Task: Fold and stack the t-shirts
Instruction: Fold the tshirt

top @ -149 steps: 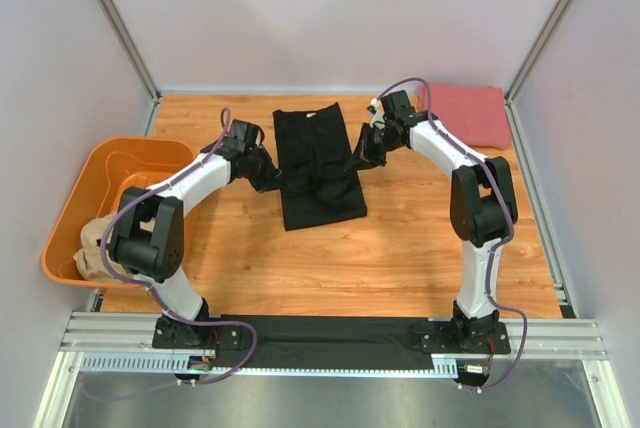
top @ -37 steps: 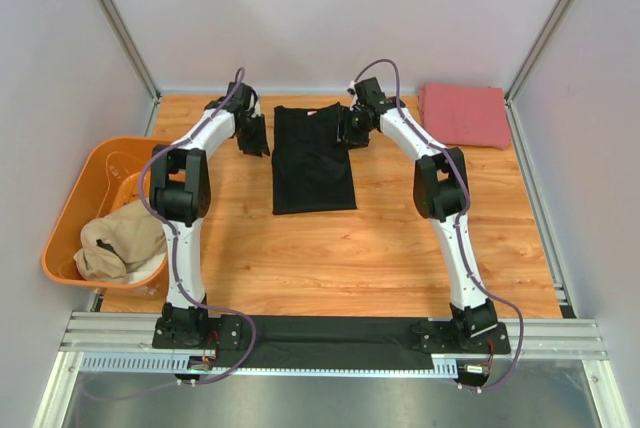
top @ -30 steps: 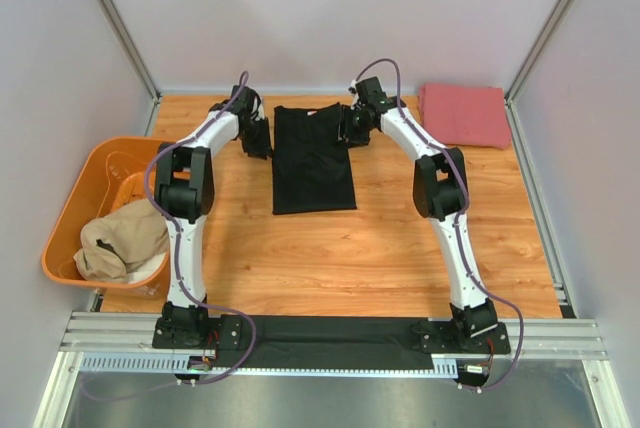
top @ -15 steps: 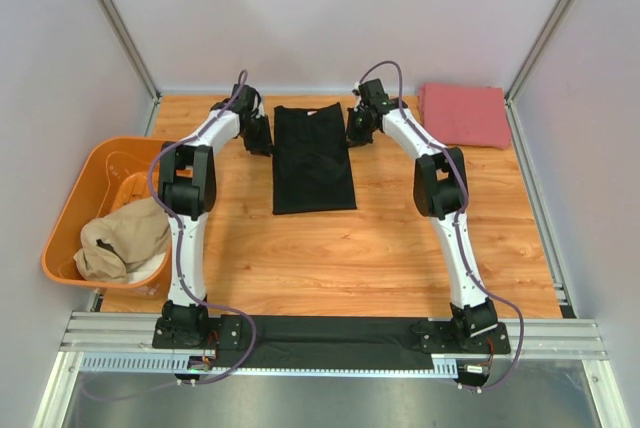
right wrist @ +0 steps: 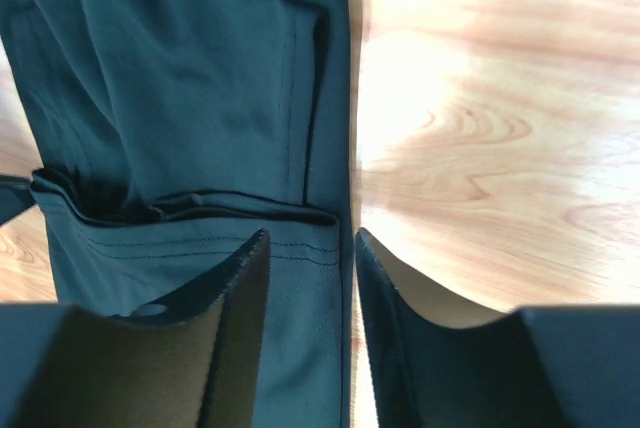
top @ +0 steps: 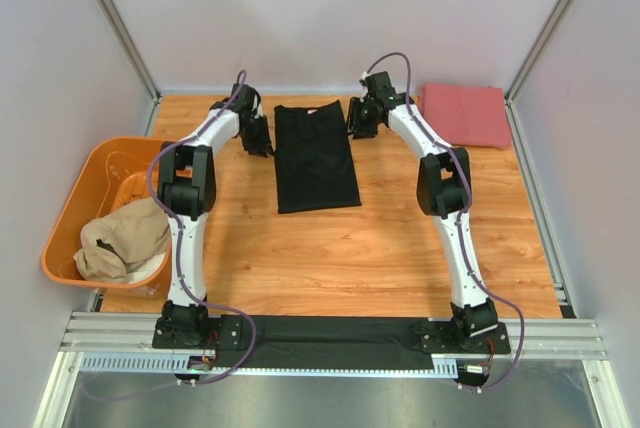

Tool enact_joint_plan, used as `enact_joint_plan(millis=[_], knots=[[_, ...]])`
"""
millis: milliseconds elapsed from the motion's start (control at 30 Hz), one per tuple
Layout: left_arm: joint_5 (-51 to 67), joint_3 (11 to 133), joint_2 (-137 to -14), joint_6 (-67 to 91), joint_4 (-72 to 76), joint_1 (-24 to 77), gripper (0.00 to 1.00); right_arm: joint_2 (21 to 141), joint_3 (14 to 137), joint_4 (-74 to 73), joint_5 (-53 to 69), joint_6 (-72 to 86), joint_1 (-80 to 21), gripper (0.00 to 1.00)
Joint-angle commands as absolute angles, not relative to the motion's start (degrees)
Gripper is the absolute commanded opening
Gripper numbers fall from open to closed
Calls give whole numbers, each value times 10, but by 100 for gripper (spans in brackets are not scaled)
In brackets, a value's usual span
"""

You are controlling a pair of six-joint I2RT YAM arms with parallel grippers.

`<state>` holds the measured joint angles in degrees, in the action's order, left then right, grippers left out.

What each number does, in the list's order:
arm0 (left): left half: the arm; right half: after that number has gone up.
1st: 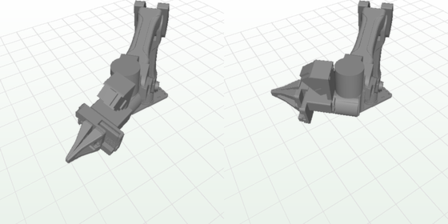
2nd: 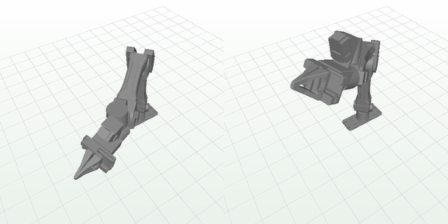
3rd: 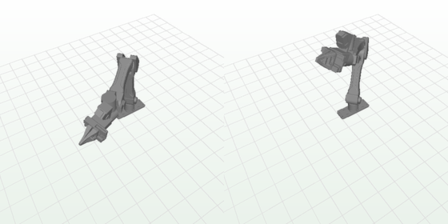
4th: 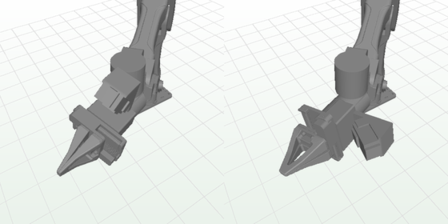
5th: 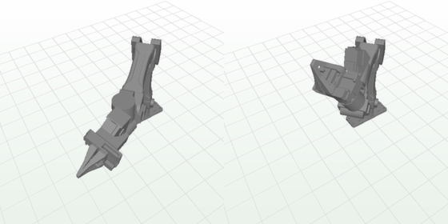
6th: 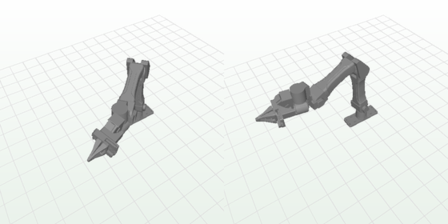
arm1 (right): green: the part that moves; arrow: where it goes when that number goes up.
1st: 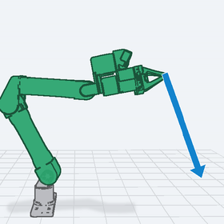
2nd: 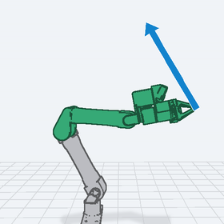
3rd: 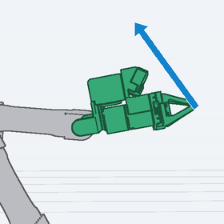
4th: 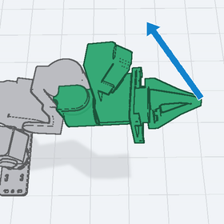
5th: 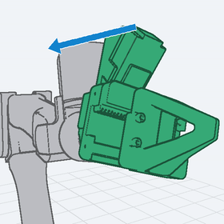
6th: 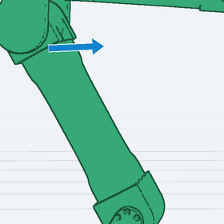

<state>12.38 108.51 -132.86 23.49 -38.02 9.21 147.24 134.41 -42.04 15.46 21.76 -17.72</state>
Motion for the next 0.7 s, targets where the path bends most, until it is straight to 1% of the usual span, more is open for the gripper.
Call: enact_joint_plan(millis=[0, 67, 133, 167, 200, 233, 267, 300, 333, 367, 400, 433, 467, 600, 667], knots=[[91, 1098, -1272, 229, -417, 87, 34, 1451, 1367, -443, 130, 208, -167, 43], [91, 1075, -1231, 234, -404, 87, 34, 1421, 1353, -454, 140, 212, -162, 45], [134, 1051, -1209, 246, -376, 87, 34, 1403, 1317, -428, 169, 235, -161, 45], [159, 1018, -1194, 275, -327, 87, 33, 1391, 1304, -410, 218, 249, -162, 44], [217, 997, -1189, 292, -290, 87, 29, 1388, 1292, -366, 242, 295, -163, 42], [249, 978, -1188, 311, -248, 87, 27, 1390, 1275, -343, 264, 316, -164, 35], [273, 957, -1200, 329, -188, 89, 26, 1392, 1269, -319, 285, 342, -168, 32], [316, 954, -1211, 374, -164, 91, 23, 1404, 1266, -294, 325, 363, -175, 29], [340, 949, -1222, 395, -133, 91, 21, 1414, 1269, -253, 344, 406, -179, 22], [357, 942, -1244, 413, -72, 93, 19, 1424, 1272, -234, 383, 430, -183, 20], [372, 940, -1253, 443, -52, 98, 18, 1442, 1269, -182, 401, 453, -191, 17], [378, 940, -1262, 453, -32, 99, 18, 1448, 1254, -148, 418, 511, -194, 15], [381, 940, -1279, 460, -10, 101, 17, 1455, 1245, -116, 441, 532, -201, 13], [355, 950, -1308, 454, -30, 101, 14, 1486, 1230, -17, 465, 601, -209, 9], [343, 948, -1316, 447, -41, 99, 13, 1506, 1218, -5, 475, 633, -207, 8]])
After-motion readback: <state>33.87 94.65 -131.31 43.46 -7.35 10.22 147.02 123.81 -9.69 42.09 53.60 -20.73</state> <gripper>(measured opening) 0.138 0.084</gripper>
